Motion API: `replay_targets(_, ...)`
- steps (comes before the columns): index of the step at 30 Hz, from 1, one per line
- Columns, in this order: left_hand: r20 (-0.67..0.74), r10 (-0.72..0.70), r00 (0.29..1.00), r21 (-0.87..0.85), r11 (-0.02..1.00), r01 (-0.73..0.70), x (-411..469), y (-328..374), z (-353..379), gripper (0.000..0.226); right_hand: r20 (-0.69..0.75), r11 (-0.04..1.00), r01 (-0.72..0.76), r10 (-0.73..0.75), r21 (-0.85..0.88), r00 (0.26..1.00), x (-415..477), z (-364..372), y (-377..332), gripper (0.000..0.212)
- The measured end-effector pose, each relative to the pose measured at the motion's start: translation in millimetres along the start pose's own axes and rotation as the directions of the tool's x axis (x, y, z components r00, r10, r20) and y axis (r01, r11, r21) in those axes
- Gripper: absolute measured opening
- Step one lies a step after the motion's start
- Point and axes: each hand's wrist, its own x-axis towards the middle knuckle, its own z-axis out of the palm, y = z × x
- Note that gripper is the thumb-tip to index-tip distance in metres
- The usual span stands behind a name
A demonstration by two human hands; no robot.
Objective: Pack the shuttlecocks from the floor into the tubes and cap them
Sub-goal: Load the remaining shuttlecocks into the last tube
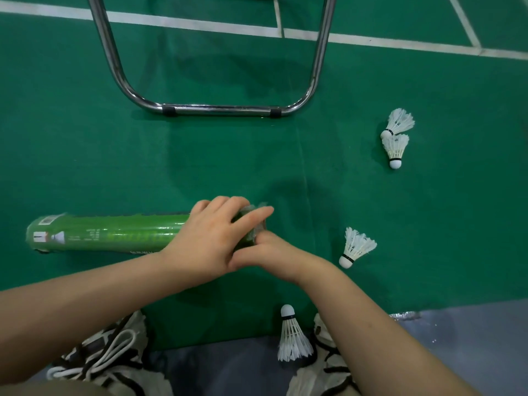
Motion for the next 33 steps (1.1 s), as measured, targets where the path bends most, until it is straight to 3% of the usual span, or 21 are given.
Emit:
replay_targets(3, 0.057, 0.019, 0.998, 0.008, 1.000, -0.019, 0, 3, 1, 0.076, -0.020, 0.996, 0.019, -0.017, 0.087, 1.000, -2, 2, 3, 0.062)
replay_targets(8, 0.114, 0.012, 0.993, 0.035, 0.999, -0.016, 20, -1, -11, 0.090, -0.251, 0.965, 0.194, -0.147, 0.174, 0.957, -15, -23, -3, 0.012)
replay_targets(11, 0.176, 0.036, 0.984, 0.115, 0.992, -0.057, 28, -2, -18, 0.098, -0.393, 0.958, 0.181, -0.082, 0.222, 0.916, -25, -71, -16, 0.018)
replay_targets(14, 0.205, 0.080, 0.976, 0.130, 0.986, -0.108, 32, 4, -19, 0.098, -0.609, 0.997, -0.051, 0.072, 0.051, 0.790, -35, -125, 3, 0.017)
replay_targets(15, 0.207, 0.092, 0.974, 0.121, 0.985, -0.119, 35, 8, -18, 0.098, -0.669, 0.977, -0.208, 0.118, -0.055, 0.734, -39, -139, 19, 0.012)
replay_targets(17, 0.196, 0.104, 0.975, 0.096, 0.987, -0.125, 42, 19, -17, 0.097, -0.724, 0.870, -0.469, 0.225, -0.153, 0.652, -47, -155, 52, 0.025)
replay_targets(20, 0.191, 0.102, 0.976, 0.078, 0.990, -0.119, 52, 33, -14, 0.096, -0.761, 0.762, -0.630, 0.319, -0.148, 0.564, -50, -155, 98, 0.048)
replay_targets(23, 0.220, 0.079, 0.972, 0.084, 0.991, -0.100, 60, 42, -11, 0.095, -0.799, 0.710, -0.687, 0.319, -0.154, 0.510, -52, -140, 126, 0.055)
replay_targets(28, 0.284, 0.051, 0.957, 0.094, 0.992, -0.081, 61, 46, -4, 0.094, -0.854, 0.821, -0.571, 0.309, 0.017, 0.418, -51, -125, 142, 0.027)
replay_targets(31, 0.268, 0.044, 0.962, 0.097, 0.993, -0.072, 61, 45, -3, 0.094, -0.880, 0.919, -0.325, 0.333, 0.222, 0.339, -51, -122, 125, 0.013)
replay_targets(33, 0.240, 0.043, 0.970, 0.095, 0.993, -0.068, 61, 45, -3, 0.093, -0.899, 0.935, -0.041, 0.350, 0.353, 0.264, -48, -119, 102, 0.014)
